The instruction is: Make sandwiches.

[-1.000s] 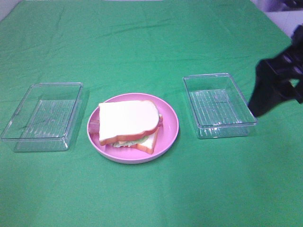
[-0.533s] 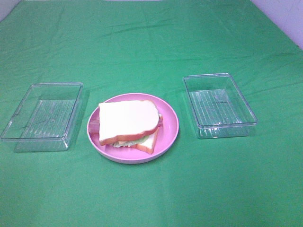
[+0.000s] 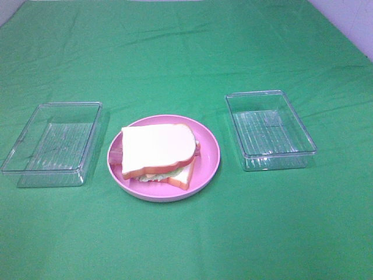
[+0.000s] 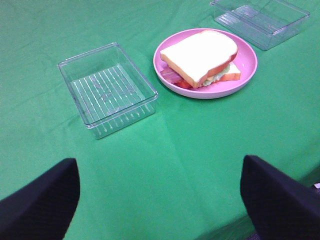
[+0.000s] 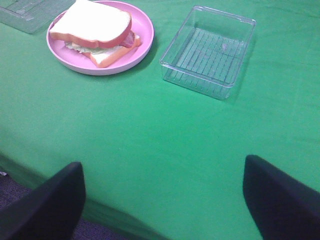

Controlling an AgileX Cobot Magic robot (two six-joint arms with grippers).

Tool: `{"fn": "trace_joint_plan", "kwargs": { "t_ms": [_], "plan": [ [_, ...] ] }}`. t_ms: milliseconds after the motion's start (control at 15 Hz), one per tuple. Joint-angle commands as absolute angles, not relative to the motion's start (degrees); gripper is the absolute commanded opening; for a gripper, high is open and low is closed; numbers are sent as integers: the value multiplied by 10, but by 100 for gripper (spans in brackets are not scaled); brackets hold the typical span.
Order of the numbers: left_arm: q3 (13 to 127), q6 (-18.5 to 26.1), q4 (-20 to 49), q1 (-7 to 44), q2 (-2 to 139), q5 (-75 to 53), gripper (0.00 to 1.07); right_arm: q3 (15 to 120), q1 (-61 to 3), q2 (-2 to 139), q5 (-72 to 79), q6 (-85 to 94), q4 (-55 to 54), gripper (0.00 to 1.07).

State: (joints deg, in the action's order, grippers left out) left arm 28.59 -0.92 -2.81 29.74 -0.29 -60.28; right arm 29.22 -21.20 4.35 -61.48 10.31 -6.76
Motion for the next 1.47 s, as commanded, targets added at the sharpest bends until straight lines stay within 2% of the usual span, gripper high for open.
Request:
{"fn": "trace_joint_plan", "kwargs": {
  "t_ms": [67, 133, 267, 467, 600, 667, 733, 1067, 1267, 1467],
  "plan": [
    [285, -10, -25, 299, -15, -597, 83, 290, -211, 39, -610, 111, -64, 80],
    [285, -10, -26, 292, -15, -597, 83, 290, -207, 39, -610, 111, -64, 80],
    [285, -10, -27, 248, -15, -597, 83, 290, -157, 39, -610, 111, -65, 80],
    [285, -10, -27, 134, -15, -597, 83, 290, -46, 39, -610, 111, -66, 80],
    [285, -10, -27, 53, -15, -597, 83, 290, -11, 39, -610, 111, -66, 80],
    [285, -10, -27, 37, -15, -597, 83, 290, -2, 39, -610, 111, -66, 80],
    [285, -10, -27, -19, -15, -597, 83, 290, -2, 38, -610, 111, -70, 80],
    [285, -10, -27, -25, -17, -597, 83, 290, -2, 38, -610, 111, -70, 80],
    [285, -10, -27, -25, -15, -597, 83, 290, 38, 38, -610, 111, -76, 80],
    [285, -10, -27, -25, -15, -597, 83, 290, 42, 26, -610, 111, -77, 80]
  ]
}}
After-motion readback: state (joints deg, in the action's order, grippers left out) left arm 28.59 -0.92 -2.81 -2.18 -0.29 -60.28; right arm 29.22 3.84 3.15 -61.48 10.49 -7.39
